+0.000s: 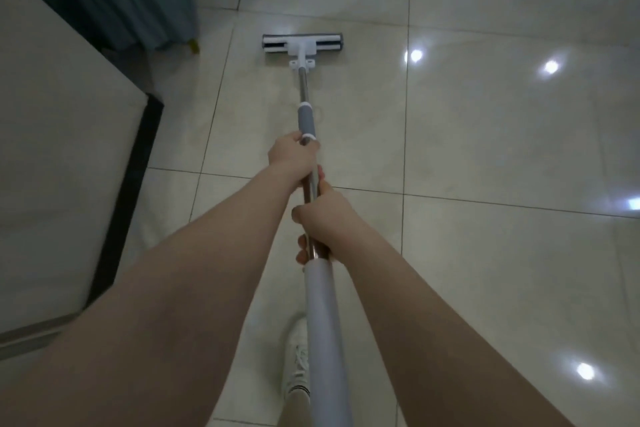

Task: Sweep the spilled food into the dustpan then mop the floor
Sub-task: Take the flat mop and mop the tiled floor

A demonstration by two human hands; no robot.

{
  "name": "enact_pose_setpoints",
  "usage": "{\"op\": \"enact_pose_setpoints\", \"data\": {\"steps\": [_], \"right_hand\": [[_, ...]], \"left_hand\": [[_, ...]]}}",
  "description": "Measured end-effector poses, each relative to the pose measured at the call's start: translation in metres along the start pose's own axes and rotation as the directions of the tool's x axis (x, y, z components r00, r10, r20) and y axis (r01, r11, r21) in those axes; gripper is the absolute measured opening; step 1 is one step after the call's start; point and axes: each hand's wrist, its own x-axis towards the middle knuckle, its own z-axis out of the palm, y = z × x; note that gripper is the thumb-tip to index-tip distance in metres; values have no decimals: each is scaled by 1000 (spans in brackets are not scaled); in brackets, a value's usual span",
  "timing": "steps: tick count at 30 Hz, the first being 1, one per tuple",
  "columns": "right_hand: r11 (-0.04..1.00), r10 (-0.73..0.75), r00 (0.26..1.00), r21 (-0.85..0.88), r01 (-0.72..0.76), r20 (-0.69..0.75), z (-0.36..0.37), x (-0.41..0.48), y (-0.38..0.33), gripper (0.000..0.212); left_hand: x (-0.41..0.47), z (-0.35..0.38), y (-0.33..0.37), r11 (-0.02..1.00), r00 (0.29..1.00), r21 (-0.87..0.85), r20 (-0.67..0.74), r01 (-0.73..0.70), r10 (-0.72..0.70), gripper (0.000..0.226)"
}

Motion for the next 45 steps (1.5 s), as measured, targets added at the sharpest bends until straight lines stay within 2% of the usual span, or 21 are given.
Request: {"op": "enact_pose_setpoints", "data": {"steps": [8,13,19,24,30,35,40,43,45], "right_hand": [[986,-28,999,-167,22,-35,-38,-106,126,62],[983,-4,1000,-183,1,-17,-58,-203,249,52],[963,41,999,-267,-41,-4,-91,-346,431,59],[938,32,999,-346,-24,18,-102,-423,535,58],[863,-5,999,-504,23,37,-72,-483,613,65],[843,24,999,-537,-7,25,-34,-518,677,61],[916,172,985,-363,-172,-34,19,-563,745,52],[853,120,992,-508,-119,-30,48,-586,783,59],[841,88,996,-535,-79,-10,58,-603,807,63]], "left_hand": [[-159,42,-55,995,997,-59,15,80,-79,7],[-293,71,-131,989,992,-75,28,125,-123,15],[-496,123,-238,985,987,-67,0,160,-160,15],[-614,140,-298,974,979,-101,18,204,-203,15],[-700,128,-359,976,977,-51,20,214,-213,18],[-752,104,-413,982,981,9,39,189,-189,20],[-809,71,-482,985,984,50,64,165,-168,24],[-842,55,-521,986,986,70,68,149,-153,25],[-871,46,-533,988,985,46,75,150,-153,24]]}}
